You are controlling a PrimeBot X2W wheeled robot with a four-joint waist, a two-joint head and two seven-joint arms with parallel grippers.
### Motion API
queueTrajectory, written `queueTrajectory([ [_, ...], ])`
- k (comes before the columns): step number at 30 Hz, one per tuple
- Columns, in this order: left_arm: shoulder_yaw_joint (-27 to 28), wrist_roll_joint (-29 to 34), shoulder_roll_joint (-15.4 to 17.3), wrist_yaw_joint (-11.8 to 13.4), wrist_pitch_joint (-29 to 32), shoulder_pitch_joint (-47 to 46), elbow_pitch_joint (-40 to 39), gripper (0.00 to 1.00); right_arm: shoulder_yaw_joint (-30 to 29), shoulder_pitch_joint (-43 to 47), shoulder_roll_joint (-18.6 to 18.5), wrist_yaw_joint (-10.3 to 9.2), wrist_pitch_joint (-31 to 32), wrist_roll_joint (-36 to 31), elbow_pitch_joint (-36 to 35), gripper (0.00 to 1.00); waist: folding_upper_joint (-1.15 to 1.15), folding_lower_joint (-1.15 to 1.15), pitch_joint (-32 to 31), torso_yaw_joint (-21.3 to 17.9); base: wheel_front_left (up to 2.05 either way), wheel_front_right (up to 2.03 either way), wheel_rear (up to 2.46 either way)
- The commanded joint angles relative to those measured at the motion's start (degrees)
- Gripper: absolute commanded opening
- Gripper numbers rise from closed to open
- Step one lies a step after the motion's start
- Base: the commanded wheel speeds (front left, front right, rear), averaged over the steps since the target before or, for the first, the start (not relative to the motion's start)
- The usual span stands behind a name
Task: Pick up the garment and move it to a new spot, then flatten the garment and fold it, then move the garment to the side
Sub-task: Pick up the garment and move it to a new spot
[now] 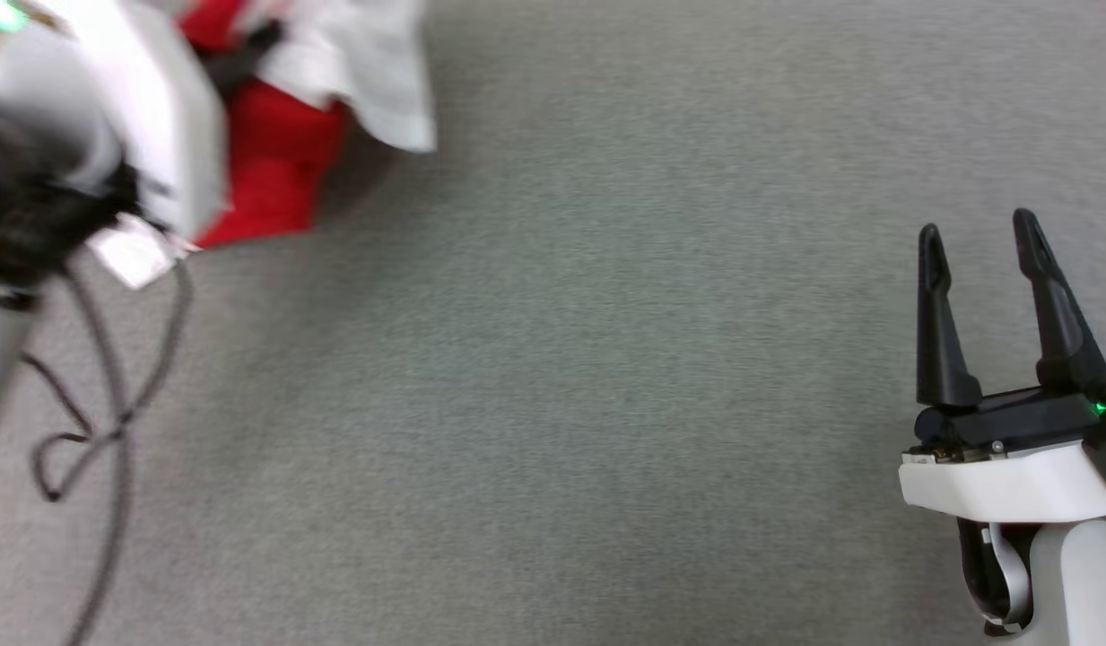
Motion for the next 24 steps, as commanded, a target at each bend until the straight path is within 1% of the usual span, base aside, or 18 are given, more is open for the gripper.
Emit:
queueTrajectory([
  [1, -0.93, 0.18, -0.74, -0.03, 0.11, -0.5, -0.92, 0.0, 0.1, 0.44, 0.2, -0.04, -0.12, 0.18, 0.12, 1.0, 0.0, 0.01, -1.02, -1.97, 0.0, 0.0, 0.0],
  [6, -7.28, 0.17, -4.95, -0.03, 0.25, -0.19, -5.56, 0.0, 0.33, 0.44, 0.19, -0.04, -0.12, 1.62, 0.38, 1.0, 0.0, 0.01, -1.65, -5.96, 0.0, 0.0, 0.0],
  [9, -11.49, 0.06, -8.04, -0.03, -0.53, -0.33, -6.88, 0.0, 0.25, 0.63, 0.2, -0.04, -0.12, 2.26, 0.62, 1.0, 0.0, 0.01, -1.91, -7.99, 0.0, 0.0, 0.0],
  [13, -17.1, 0.05, -10.69, -0.03, -1.56, -0.82, -7.76, 0.0, -0.15, 0.86, 0.19, -0.04, -0.13, 2.89, 0.61, 1.0, 0.0, 0.01, -2.14, -9.99, 0.0, 0.0, 0.0],
  [17, -21.8, -1.08, -11.91, -0.03, -2.96, -0.7, -7.58, 0.0, -0.52, 1.06, 0.19, -0.04, -0.12, 3.15, 0.57, 1.0, 0.0, 0.01, -2.1, -10.81, 0.0, 0.0, 0.0],
  [24, -27.99, -3.08, -10.78, -0.04, -6.13, 2.25, -2.21, 0.0, -0.55, 0.74, 0.18, -0.04, -0.12, 3.35, 0.48, 1.0, 0.0, 0.01, -1.59, -10.39, 0.0, 0.0, 0.0],
])
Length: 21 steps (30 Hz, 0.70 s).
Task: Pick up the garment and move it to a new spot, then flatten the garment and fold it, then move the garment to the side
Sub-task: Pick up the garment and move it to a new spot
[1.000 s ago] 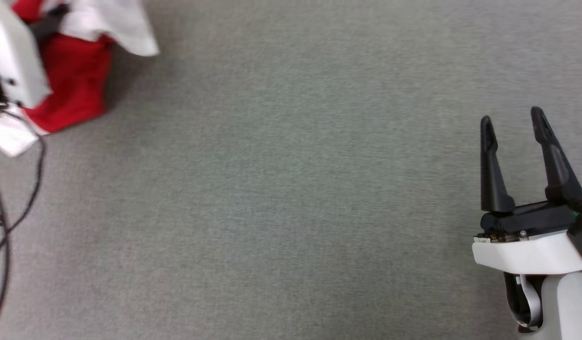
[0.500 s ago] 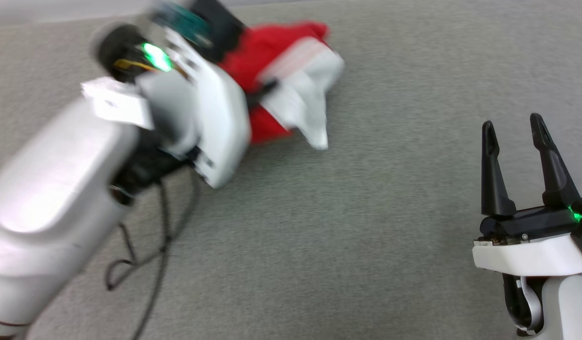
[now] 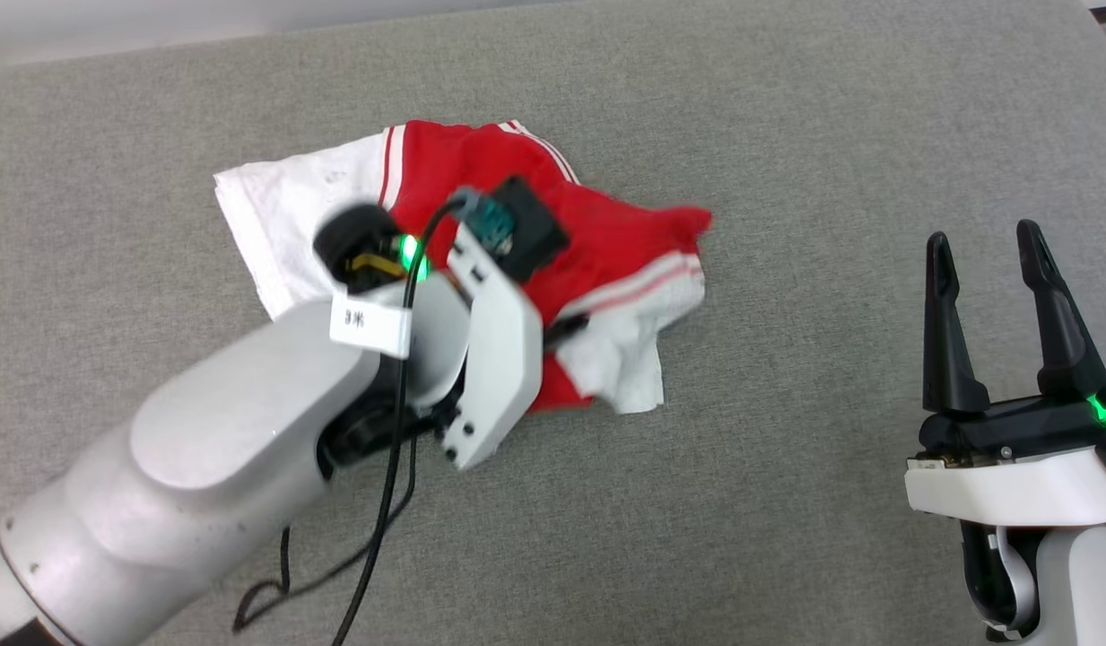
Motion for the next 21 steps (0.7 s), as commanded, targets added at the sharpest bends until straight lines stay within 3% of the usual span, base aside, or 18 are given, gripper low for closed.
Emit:
queueTrajectory([
  [1, -0.51, -0.39, 0.26, -0.04, -0.79, 1.28, 0.95, 0.0, 0.16, -0.08, 0.17, -0.04, -0.12, 0.05, -0.05, 1.0, 0.0, 0.01, 0.11, 0.16, 0.0, 0.0, 0.0],
  [13, -3.81, -2.44, 3.05, 0.18, -6.44, 11.3, 16.53, 0.0, 0.16, 0.59, 0.16, -0.04, -0.13, -0.85, 0.75, 1.0, 0.0, 0.01, -0.05, 0.56, 0.0, 0.0, 0.0],
  [14, -4.19, -2.67, 1.6, 0.18, -8.38, 13.11, 18.29, 0.37, 0.03, 0.97, 0.16, -0.05, -0.12, -1.11, 1.03, 1.0, 0.0, 0.01, -0.55, 0.93, 0.0, 0.0, 0.0],
  [15, -3.96, -2.1, 1.17, 0.43, -9.83, 13.2, 18.68, 1.0, 0.01, 1.05, 0.16, -0.04, -0.12, -1.09, 1.13, 1.0, 0.0, 0.01, -0.87, 1.13, 0.0, 0.0, 0.0],
  [21, -1.01, 0.67, -2.03, 2.83, -22.15, 13.43, 18.13, 1.0, 0.1, 2.64, 0.15, -0.05, -0.13, -1.96, 2.07, 1.0, 0.0, 0.01, -4.42, 2.91, 0.0, 0.0, 0.0],
])
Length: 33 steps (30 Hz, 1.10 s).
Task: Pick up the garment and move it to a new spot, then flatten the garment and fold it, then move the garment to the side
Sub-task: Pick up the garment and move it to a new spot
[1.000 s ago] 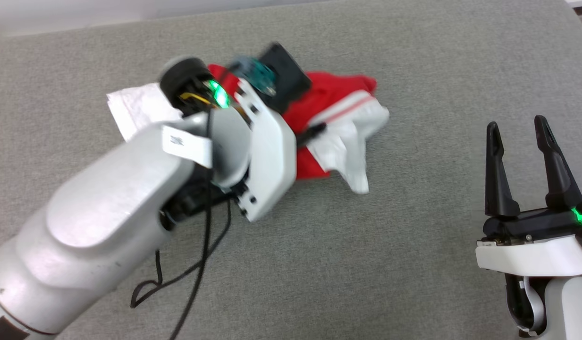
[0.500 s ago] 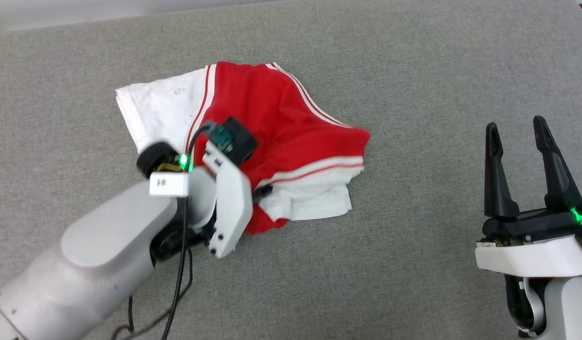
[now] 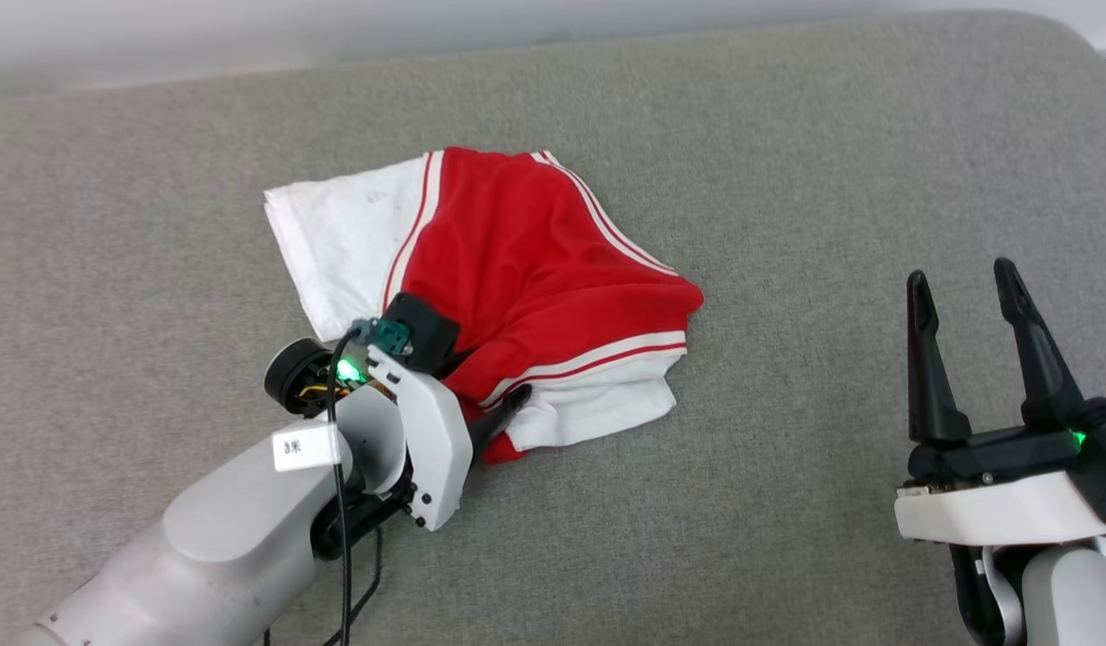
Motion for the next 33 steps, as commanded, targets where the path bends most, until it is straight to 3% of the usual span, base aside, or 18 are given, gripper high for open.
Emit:
queueTrajectory([
  [1, 0.66, 0.74, -0.17, 0.93, -2.37, 0.99, -0.59, 1.0, -0.04, 0.79, 0.13, -0.04, -0.13, -0.23, 0.29, 1.0, 0.0, 0.0, -1.93, 1.11, 0.0, 0.0, 0.0],
  [10, 5.51, 4.06, 0.92, 11.58, -19.05, 8.67, -5.75, 1.0, -0.09, 4.39, 0.13, -0.04, -0.12, -0.67, 1.31, 1.0, 0.0, 0.0, -7.75, 4.81, 0.0, 0.0, 0.0],
  [14, 9.0, 6.45, 1.94, 17.18, -22.49, 12.86, -6.82, 1.0, -0.04, 5.86, 0.12, -0.04, -0.12, -0.29, 1.76, 1.0, 0.0, 0.0, -9.6, 6.23, 0.0, 0.0, 0.0],
  [18, 17.54, 10.71, 1.38, 23.56, -23.0, 18.66, -10.64, 1.0, -0.43, 7.42, 0.14, -0.05, -0.12, 0.04, 2.08, 1.0, 0.0, 0.0, -11.09, 7.56, 0.0, 0.0, 0.0],
  [21, 25.16, 15.76, 0.15, 26.5, -22.95, 24.83, -14.63, 1.0, -0.58, 8.28, 0.13, -0.04, -0.12, 0.11, 2.39, 1.0, 0.0, 0.0, -12.0, 8.37, 0.0, 0.0, 0.0],
  [28, 39.73, 27.99, -5.17, 28.8, -22.93, 38.08, -22.32, 1.0, -0.83, 9.72, 0.13, -0.04, -0.12, 0.5, 2.96, 1.0, 0.0, 0.0, -13.86, 9.1, 0.0, 0.0, 0.0],
  [33, 46.94, 33.81, -9.22, 25.46, -22.93, 44.51, -23.98, 1.0, -0.85, 10.52, 0.13, -0.04, -0.12, 0.75, 3.52, 1.0, 0.0, 0.0, -14.83, 9.14, 0.0, 0.0, 0.0],
])
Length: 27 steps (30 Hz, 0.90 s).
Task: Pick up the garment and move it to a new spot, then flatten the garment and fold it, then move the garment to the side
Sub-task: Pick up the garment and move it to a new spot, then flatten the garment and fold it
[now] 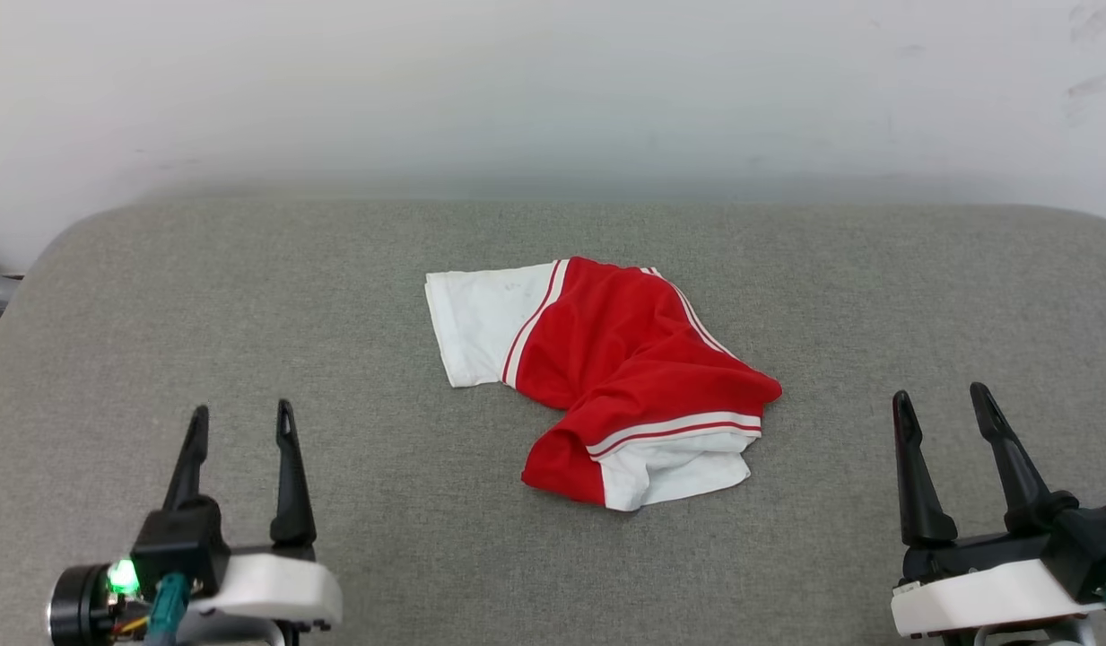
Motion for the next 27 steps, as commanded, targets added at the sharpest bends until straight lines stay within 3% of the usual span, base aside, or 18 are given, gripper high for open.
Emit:
queueTrajectory([
  [1, 1.38, 1.81, -1.45, -0.93, -0.14, 2.04, -0.42, 1.0, -0.07, 0.91, 0.13, -0.04, -0.13, 0.48, 0.23, 1.0, 0.0, 0.0, -0.28, -0.02, 0.0, 0.0, 0.0],
  [14, 9.28, 10.16, -9.07, -9.2, -0.14, 7.37, 1.51, 1.0, 0.03, 2.15, 0.13, -0.04, -0.13, 0.71, 1.76, 1.0, 0.0, 0.0, -0.95, -0.5, 0.0, 0.0, 0.0],
  [27, 13.62, 14.35, -13.08, -14.91, -0.15, 7.5, 2.75, 1.0, 0.37, 2.74, 0.14, -0.04, -0.13, 0.84, 2.6, 1.0, 0.0, 0.0, -1.06, -0.58, 0.0, 0.0, 0.0],
])
